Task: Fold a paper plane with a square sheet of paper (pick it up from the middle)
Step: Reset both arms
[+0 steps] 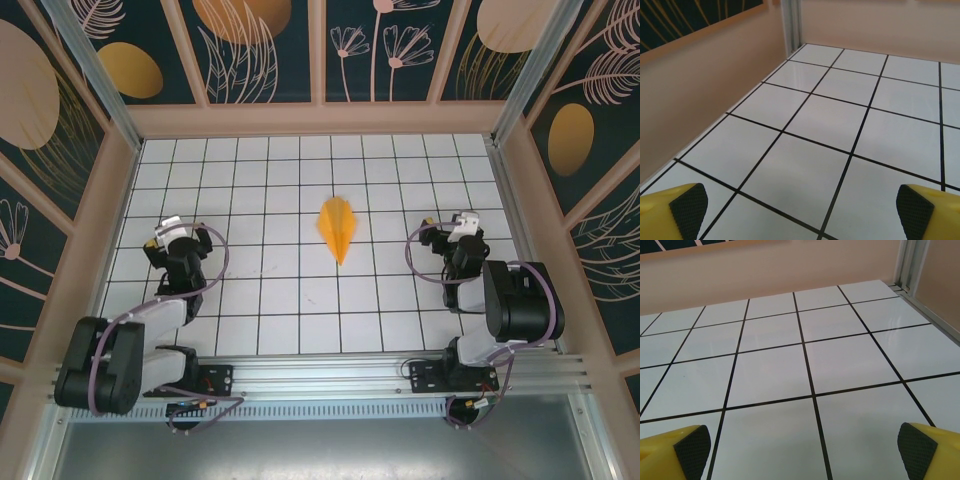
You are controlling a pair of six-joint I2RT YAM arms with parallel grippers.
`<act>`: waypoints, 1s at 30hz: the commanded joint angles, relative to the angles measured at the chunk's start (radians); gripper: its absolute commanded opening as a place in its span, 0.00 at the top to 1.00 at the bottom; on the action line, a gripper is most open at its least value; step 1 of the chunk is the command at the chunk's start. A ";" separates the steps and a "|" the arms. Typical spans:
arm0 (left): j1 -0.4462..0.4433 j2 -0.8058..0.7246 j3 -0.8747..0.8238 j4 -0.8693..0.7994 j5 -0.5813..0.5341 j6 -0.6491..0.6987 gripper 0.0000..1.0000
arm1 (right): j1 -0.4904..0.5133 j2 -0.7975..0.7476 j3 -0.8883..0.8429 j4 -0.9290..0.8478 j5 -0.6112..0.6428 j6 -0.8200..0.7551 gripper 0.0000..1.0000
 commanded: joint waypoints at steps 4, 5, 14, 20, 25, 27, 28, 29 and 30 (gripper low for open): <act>0.020 0.163 -0.019 0.483 0.147 0.121 0.01 | 0.007 -0.004 0.014 0.061 0.006 0.008 0.01; 0.028 0.192 -0.003 0.478 0.150 0.113 0.01 | 0.008 -0.004 0.015 0.061 0.006 0.008 0.01; 0.115 0.301 -0.048 0.651 0.266 0.040 0.01 | 0.007 -0.003 0.016 0.061 0.005 0.008 0.01; 0.115 0.298 -0.057 0.659 0.247 0.042 0.01 | 0.007 -0.003 0.016 0.061 0.003 0.008 0.01; 0.115 0.296 -0.055 0.653 0.287 0.054 0.01 | 0.005 -0.004 0.016 0.060 0.001 0.008 0.01; 0.115 0.295 -0.050 0.642 0.320 0.065 0.01 | 0.005 -0.004 0.016 0.060 0.001 0.008 0.01; 0.115 0.296 -0.044 0.631 0.343 0.075 0.01 | 0.007 -0.004 0.016 0.059 0.001 0.009 0.01; 0.115 0.294 -0.036 0.610 0.365 0.080 0.01 | 0.005 -0.003 0.016 0.059 0.001 0.009 0.01; 0.115 0.294 -0.039 0.618 0.370 0.082 0.01 | 0.006 -0.003 0.017 0.061 0.001 0.009 0.01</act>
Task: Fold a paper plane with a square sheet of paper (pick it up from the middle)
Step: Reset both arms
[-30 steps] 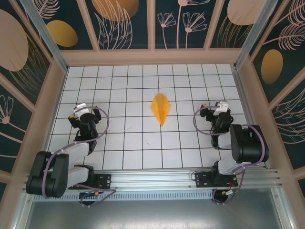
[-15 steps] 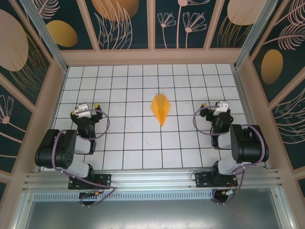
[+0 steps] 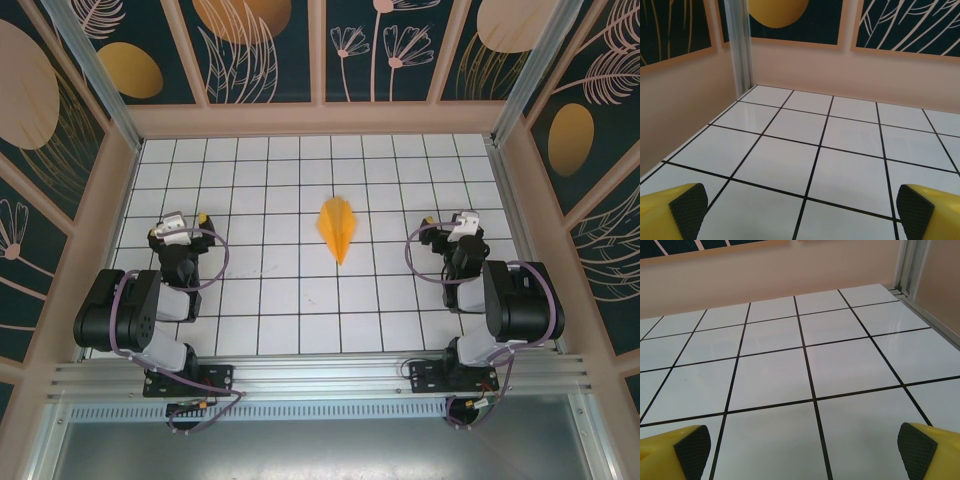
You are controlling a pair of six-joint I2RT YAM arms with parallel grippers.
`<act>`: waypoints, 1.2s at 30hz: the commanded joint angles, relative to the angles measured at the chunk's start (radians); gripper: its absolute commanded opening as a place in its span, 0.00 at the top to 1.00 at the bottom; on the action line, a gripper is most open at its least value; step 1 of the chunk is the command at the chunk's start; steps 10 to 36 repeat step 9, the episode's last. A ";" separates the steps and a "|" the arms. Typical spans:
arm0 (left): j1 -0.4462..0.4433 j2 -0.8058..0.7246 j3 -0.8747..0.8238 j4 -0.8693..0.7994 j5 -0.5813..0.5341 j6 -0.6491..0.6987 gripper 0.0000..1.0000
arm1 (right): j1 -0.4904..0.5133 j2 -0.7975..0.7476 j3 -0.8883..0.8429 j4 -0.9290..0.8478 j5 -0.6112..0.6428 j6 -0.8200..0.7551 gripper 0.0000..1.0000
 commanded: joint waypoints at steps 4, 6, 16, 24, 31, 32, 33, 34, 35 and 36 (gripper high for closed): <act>0.007 0.003 0.029 0.004 0.068 0.019 0.02 | 0.003 -0.004 0.016 0.049 -0.002 0.010 0.01; 0.007 0.002 0.031 0.002 0.070 0.017 0.01 | 0.003 -0.004 0.016 0.048 -0.002 0.009 0.01; 0.007 0.001 0.022 0.017 0.067 0.020 0.01 | 0.003 -0.004 0.016 0.049 -0.002 0.008 0.01; 0.007 0.001 0.022 0.017 0.067 0.020 0.01 | 0.003 -0.004 0.016 0.049 -0.002 0.008 0.01; 0.007 0.001 0.022 0.017 0.067 0.020 0.01 | 0.003 -0.004 0.016 0.049 -0.002 0.008 0.01; 0.007 0.001 0.022 0.017 0.067 0.020 0.01 | 0.003 -0.004 0.016 0.049 -0.002 0.008 0.01; 0.007 0.001 0.022 0.017 0.067 0.020 0.01 | 0.003 -0.004 0.016 0.049 -0.002 0.008 0.01; 0.007 0.001 0.022 0.017 0.067 0.020 0.01 | 0.003 -0.004 0.016 0.049 -0.002 0.008 0.01; 0.007 0.001 0.022 0.017 0.067 0.020 0.01 | 0.003 -0.004 0.016 0.049 -0.002 0.008 0.01; 0.007 0.001 0.022 0.017 0.067 0.020 0.01 | 0.003 -0.004 0.016 0.049 -0.002 0.008 0.01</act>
